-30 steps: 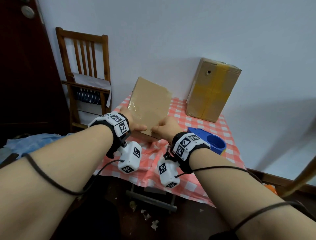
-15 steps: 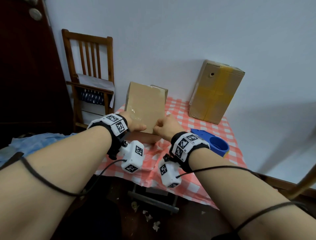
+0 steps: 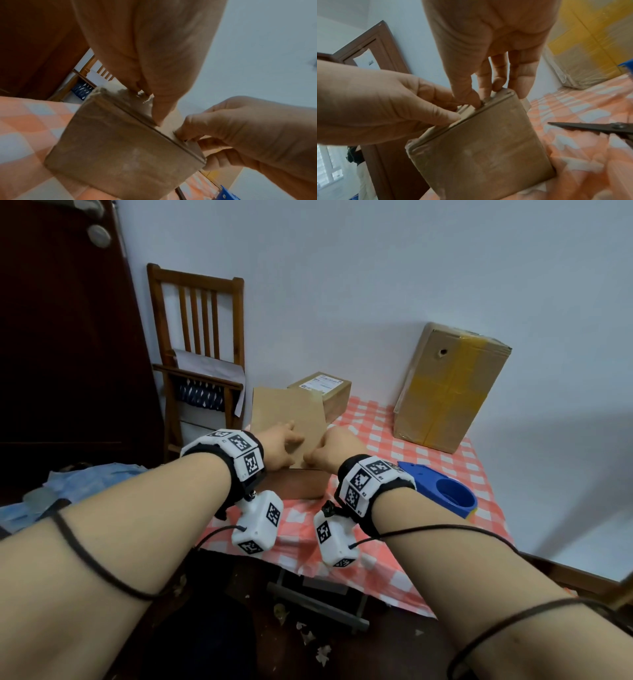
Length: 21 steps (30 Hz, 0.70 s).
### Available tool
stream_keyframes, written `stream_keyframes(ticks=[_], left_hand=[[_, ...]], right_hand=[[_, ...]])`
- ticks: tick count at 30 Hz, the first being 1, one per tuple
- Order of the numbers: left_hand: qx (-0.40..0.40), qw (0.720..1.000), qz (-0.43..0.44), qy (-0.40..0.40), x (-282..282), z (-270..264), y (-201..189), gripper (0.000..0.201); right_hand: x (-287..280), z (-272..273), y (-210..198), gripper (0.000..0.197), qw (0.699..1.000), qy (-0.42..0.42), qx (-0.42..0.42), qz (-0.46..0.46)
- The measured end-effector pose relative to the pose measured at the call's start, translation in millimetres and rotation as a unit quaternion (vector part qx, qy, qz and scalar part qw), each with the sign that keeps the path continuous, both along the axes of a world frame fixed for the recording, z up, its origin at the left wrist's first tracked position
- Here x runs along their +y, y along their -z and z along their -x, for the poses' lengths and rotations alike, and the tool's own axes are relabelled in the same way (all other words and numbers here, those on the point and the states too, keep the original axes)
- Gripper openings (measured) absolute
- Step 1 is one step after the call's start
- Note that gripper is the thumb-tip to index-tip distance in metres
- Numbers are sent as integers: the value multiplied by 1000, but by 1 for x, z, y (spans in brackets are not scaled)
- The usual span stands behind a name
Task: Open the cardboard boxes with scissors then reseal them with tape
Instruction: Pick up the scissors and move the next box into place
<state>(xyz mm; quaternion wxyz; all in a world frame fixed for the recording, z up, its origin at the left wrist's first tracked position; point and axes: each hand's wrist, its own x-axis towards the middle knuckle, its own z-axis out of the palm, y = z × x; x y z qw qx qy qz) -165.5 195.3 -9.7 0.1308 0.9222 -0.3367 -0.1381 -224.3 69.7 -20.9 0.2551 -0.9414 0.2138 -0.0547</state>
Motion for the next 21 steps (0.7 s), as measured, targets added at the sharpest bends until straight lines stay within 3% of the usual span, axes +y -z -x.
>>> stream_keyframes(ticks=[3,7,11,13,16,21], left_hand=[[5,1000,16,4,-1,-5,7,58],[48,997,65,9,-1,-8,10,53],[48,996,79,7,0,-11,10,52],[36,996,75,9,0,-13,8,52],[34,995,89,3,0,-15,6,46],[35,991,129,15,-2,-17,5,21]], right_hand=[[-2,-2,-2,13,1000,-6,-10,20],[-1,-4,0,22,999,-3,-8,43],[-7,-4,4,14,998,5,-28,48],[-14,-3,5,4,997,23,-71,-7],[-23,0,3,18,986,42,-110,-119],[-31,3,-5,21,984,-9,-89,-152]])
